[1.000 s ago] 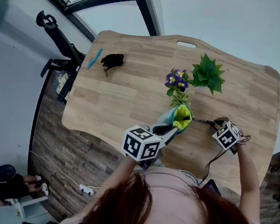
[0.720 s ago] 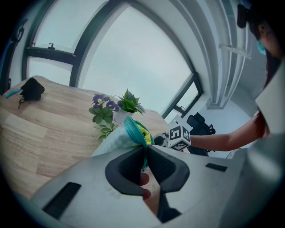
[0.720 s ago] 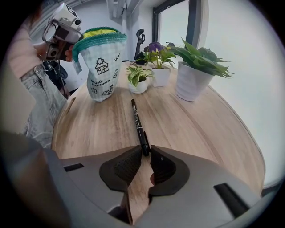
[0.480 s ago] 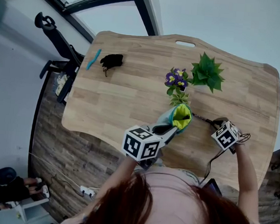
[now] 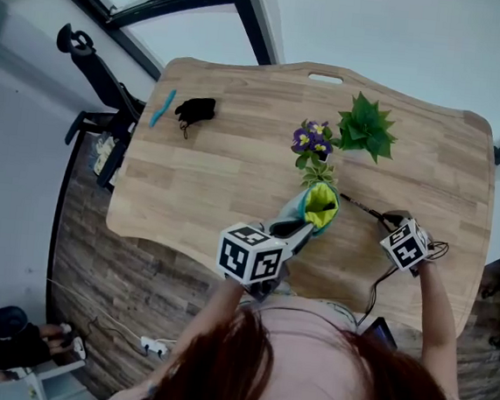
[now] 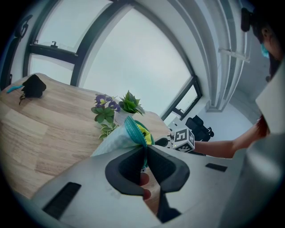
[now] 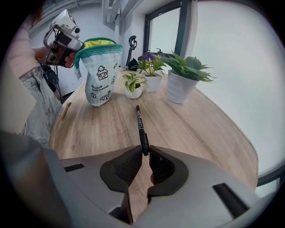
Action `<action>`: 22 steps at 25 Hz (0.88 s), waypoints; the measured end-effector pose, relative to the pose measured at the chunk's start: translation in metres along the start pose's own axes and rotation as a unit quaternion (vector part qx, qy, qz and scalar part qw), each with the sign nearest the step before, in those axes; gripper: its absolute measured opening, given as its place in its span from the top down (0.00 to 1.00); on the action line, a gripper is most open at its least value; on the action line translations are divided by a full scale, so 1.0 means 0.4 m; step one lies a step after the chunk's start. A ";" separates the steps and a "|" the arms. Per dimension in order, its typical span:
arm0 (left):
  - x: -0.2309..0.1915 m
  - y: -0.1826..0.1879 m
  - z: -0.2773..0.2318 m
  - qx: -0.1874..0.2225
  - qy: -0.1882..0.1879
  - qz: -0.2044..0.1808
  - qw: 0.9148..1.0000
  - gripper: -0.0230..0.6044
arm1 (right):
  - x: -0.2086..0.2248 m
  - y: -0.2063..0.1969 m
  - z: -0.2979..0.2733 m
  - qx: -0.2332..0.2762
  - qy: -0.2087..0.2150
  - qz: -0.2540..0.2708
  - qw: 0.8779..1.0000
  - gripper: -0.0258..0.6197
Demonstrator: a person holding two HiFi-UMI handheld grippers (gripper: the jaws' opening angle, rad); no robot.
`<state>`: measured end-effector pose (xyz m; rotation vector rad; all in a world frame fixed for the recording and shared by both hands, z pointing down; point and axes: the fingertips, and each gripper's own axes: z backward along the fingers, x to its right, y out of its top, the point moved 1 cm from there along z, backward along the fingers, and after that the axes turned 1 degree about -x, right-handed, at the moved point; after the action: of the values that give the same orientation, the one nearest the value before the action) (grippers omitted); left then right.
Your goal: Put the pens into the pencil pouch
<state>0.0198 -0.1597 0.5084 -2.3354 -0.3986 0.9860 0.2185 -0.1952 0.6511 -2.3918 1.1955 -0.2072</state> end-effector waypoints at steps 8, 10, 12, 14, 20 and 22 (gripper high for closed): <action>0.001 -0.007 0.008 0.003 -0.005 -0.001 1.000 0.93 | -0.002 0.010 0.059 0.018 -0.027 -0.015 0.999 0.89; -0.001 -0.009 0.009 0.003 -0.004 -0.002 1.000 0.93 | -0.005 0.014 0.074 0.026 -0.033 -0.019 0.999 0.89; -0.001 -0.011 0.011 0.004 -0.005 -0.002 1.000 0.93 | -0.008 0.018 0.089 0.036 -0.040 -0.021 0.998 0.89; -0.001 -0.012 0.012 0.005 -0.007 -0.003 1.000 0.93 | -0.014 0.018 0.106 0.039 -0.046 -0.026 0.998 0.89; 0.005 -0.014 0.013 0.002 -0.015 -0.008 1.000 0.93 | -0.039 0.033 0.165 0.050 -0.056 -0.045 0.996 0.89; 0.008 -0.015 0.013 0.002 -0.019 -0.009 1.000 0.93 | -0.045 0.039 0.185 0.055 -0.061 -0.046 0.996 0.90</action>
<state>0.0179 -0.1517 0.5074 -2.3085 -0.4311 1.0235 0.2206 -0.1647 0.5798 -2.3296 0.9950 -0.1488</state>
